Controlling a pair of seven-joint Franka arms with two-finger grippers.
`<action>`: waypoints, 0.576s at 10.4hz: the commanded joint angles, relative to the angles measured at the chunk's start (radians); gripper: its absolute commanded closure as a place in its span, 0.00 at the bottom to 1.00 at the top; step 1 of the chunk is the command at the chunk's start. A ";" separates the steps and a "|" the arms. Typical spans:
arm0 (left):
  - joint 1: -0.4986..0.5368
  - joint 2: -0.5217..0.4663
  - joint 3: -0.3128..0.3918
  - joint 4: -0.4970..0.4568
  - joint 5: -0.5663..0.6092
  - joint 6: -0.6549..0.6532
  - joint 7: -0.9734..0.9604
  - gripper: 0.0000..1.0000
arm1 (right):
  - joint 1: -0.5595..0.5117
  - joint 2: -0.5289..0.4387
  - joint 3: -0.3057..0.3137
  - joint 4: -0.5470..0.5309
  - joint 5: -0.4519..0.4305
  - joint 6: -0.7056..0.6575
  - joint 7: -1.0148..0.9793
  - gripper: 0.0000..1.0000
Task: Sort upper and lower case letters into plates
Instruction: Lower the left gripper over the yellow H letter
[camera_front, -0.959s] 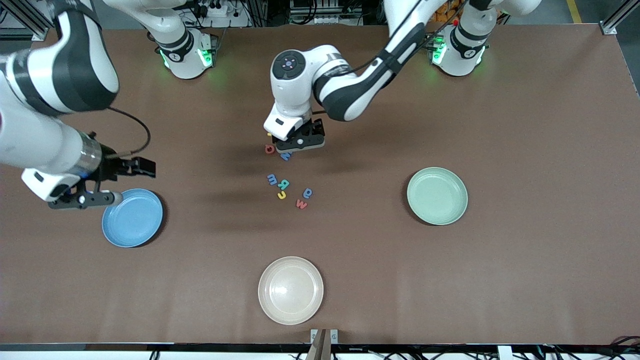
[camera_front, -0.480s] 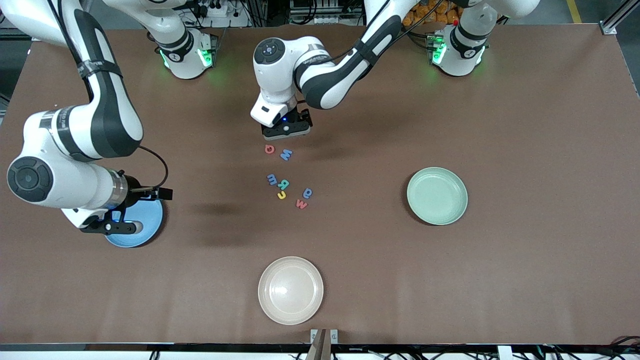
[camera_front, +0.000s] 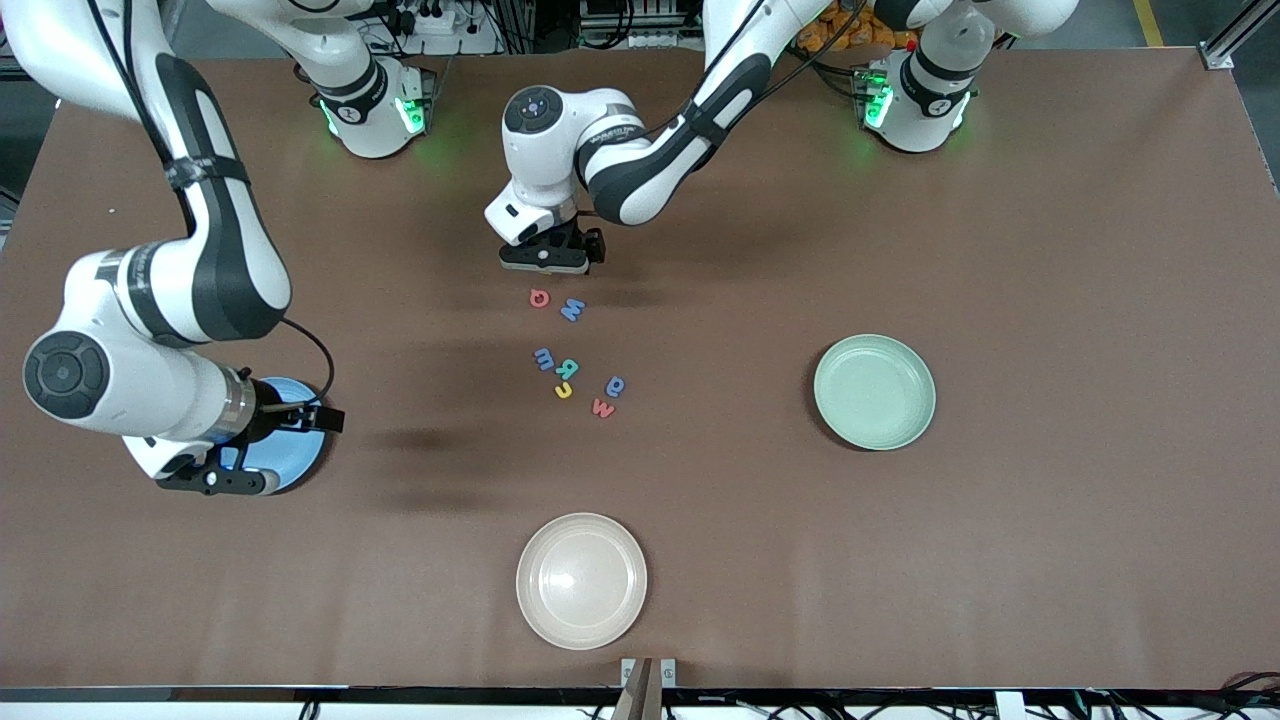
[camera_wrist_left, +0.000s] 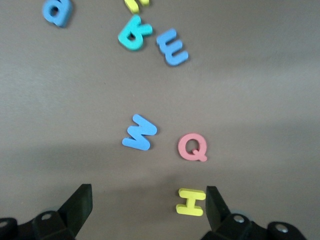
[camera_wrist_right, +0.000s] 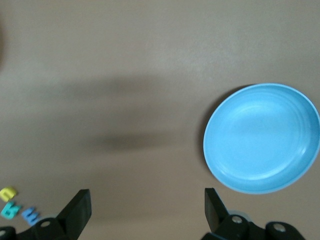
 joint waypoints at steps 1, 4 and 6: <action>-0.028 0.025 0.007 0.018 0.023 0.004 0.030 0.00 | -0.020 0.056 0.010 0.014 -0.001 0.037 0.012 0.00; -0.067 0.028 0.008 0.023 0.021 0.012 0.050 0.00 | -0.032 0.084 0.010 0.001 -0.007 0.029 0.008 0.00; -0.068 0.043 0.013 0.027 0.021 0.051 0.155 0.00 | -0.030 0.084 0.010 -0.031 -0.007 0.028 0.005 0.00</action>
